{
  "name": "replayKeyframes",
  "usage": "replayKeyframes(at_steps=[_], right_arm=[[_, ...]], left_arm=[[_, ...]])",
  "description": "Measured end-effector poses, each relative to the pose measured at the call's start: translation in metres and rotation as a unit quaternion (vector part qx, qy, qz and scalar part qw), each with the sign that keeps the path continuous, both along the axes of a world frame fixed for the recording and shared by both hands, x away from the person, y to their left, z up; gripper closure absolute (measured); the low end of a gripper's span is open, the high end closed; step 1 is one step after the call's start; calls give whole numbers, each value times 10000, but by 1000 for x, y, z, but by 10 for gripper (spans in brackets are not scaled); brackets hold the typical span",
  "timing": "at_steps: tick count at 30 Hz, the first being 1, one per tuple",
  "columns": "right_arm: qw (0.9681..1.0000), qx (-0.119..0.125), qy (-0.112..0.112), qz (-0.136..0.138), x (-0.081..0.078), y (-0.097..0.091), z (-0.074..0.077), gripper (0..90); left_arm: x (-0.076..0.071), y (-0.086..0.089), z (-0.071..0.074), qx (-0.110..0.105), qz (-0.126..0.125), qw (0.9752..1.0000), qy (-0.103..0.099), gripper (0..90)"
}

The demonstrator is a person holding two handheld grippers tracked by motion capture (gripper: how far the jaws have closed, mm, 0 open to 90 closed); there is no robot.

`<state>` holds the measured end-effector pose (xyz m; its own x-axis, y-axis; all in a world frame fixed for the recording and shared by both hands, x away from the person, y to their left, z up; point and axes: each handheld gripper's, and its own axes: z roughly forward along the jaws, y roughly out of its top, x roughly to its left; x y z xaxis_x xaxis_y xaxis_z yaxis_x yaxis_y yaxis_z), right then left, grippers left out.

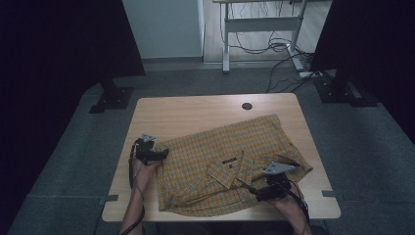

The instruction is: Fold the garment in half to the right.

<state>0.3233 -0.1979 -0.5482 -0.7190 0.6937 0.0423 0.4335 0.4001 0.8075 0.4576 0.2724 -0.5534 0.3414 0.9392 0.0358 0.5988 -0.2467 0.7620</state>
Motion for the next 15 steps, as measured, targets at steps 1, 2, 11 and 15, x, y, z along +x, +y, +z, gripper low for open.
replayKeyframes(at_steps=[1,2,11,15], right_arm=[[10000,-3,-9,56,0,6,1,25],[9999,-5,-29,118,1,11,1,26],[9980,-85,-145,615,3,61,5,29],[9961,-54,-154,864,4,84,7,30]], left_arm=[[0,0,0,2,-8,10000,5,127],[0,0,0,7,-27,10000,11,122],[-2,0,0,24,-135,9999,29,106],[-1,0,0,28,-147,9999,33,103]])
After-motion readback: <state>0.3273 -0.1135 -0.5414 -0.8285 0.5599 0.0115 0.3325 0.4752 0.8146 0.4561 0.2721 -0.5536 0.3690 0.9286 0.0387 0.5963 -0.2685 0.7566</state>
